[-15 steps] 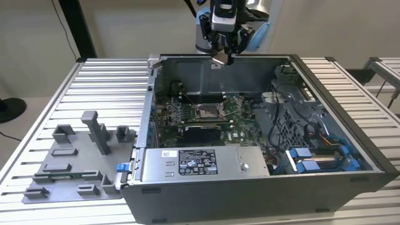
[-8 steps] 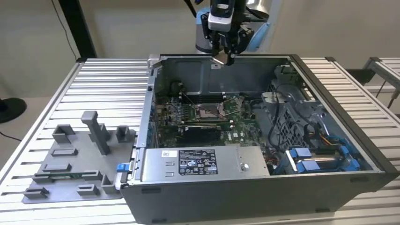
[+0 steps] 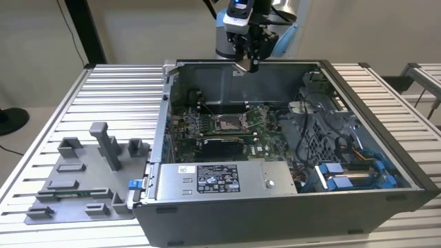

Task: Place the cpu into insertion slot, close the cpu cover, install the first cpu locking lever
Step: 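Place the cpu into insertion slot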

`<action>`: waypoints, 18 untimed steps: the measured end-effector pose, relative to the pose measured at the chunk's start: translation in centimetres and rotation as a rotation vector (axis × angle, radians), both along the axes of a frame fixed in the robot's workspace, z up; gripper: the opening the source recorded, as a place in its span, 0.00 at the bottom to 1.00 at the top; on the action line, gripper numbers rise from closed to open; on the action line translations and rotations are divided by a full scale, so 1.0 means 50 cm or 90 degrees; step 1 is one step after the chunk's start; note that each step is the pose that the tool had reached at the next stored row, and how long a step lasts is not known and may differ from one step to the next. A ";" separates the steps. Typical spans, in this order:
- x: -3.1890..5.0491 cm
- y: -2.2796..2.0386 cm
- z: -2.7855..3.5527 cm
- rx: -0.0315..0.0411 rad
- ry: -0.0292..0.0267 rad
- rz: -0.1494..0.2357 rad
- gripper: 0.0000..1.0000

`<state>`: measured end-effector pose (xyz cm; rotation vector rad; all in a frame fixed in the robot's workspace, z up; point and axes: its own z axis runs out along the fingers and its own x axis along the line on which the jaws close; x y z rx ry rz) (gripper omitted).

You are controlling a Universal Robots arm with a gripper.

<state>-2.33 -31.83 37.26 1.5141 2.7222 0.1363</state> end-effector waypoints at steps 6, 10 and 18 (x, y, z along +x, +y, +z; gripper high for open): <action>0.000 0.0000 0.000 -0.0001 0.0000 -0.064 0.00; 0.000 0.0000 0.000 0.0000 0.0000 -0.105 0.00; 0.000 -0.0001 0.000 0.0000 0.0000 -0.171 0.00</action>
